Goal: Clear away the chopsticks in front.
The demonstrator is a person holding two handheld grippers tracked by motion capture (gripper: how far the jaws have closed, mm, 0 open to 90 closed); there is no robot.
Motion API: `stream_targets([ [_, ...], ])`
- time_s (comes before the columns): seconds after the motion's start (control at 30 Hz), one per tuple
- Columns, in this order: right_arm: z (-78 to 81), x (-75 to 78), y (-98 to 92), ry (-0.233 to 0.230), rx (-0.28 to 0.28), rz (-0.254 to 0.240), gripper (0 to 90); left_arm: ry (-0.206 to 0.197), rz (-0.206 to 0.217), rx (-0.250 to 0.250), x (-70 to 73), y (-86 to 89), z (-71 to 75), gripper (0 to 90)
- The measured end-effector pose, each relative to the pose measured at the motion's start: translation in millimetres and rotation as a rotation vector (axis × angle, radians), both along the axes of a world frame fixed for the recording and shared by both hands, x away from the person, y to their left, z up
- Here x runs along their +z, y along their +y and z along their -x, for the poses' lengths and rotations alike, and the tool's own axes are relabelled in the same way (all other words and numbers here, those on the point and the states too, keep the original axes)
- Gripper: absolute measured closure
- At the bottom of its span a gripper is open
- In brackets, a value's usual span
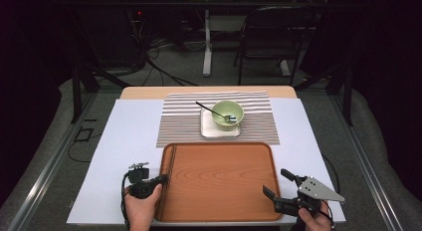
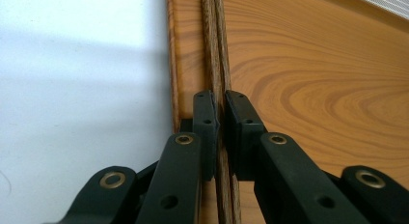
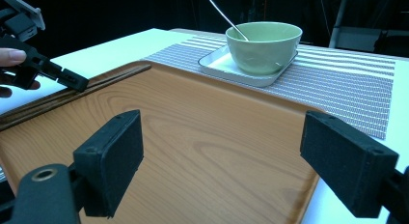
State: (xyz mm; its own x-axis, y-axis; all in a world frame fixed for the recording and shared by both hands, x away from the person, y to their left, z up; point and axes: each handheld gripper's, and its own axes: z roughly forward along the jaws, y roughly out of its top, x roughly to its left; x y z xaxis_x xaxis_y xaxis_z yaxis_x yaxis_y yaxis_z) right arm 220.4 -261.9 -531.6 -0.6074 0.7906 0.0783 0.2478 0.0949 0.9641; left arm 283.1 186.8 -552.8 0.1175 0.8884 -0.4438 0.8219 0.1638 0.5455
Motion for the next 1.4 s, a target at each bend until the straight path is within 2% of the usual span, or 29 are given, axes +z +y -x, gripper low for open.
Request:
stream_targets([
  [0.33,-0.2,0.0,0.2,0.002,0.002,0.001,14.6,-0.009,0.005,-0.014,-1.3,-3.9,-3.2,83.8],
  [0.53,-0.1,0.0,0.1,0.003,0.002,0.000,14.6,-0.028,0.004,-0.011,6.1,-2.6,-4.8,79.3],
  [0.67,-0.4,-0.1,0.1,0.000,0.002,0.001,14.6,-0.043,0.008,-0.019,11.3,-1.7,-5.9,71.8],
  [0.83,-0.1,0.0,0.0,0.002,0.002,0.000,14.6,-0.057,0.028,-0.023,17.5,-1.1,-10.5,56.6],
  [0.93,-0.3,0.0,0.1,0.001,0.001,0.001,14.6,-0.115,-0.025,-0.037,18.4,-1.8,-13.4,48.9],
  [1.0,-0.1,0.0,0.0,0.002,0.001,0.000,14.6,-0.131,-0.022,-0.031,18.5,-2.7,-14.5,47.2],
  [1.17,-0.7,-0.2,0.0,0.001,0.000,-0.001,14.6,-0.116,0.020,-0.060,21.8,-7.8,-17.9,48.4],
  [1.3,-0.5,-0.1,0.0,0.001,0.001,-0.001,14.6,-0.109,0.022,-0.064,27.2,-12.2,-22.1,48.8],
  [1.33,-0.5,-0.1,0.0,0.001,0.001,-0.001,14.6,-0.123,0.029,-0.082,31.9,-14.5,-24.2,48.8],
  [1.4,-0.6,-0.1,0.0,0.001,0.001,-0.002,14.6,-0.134,0.008,-0.081,38.8,-19.2,-27.5,48.8],
])
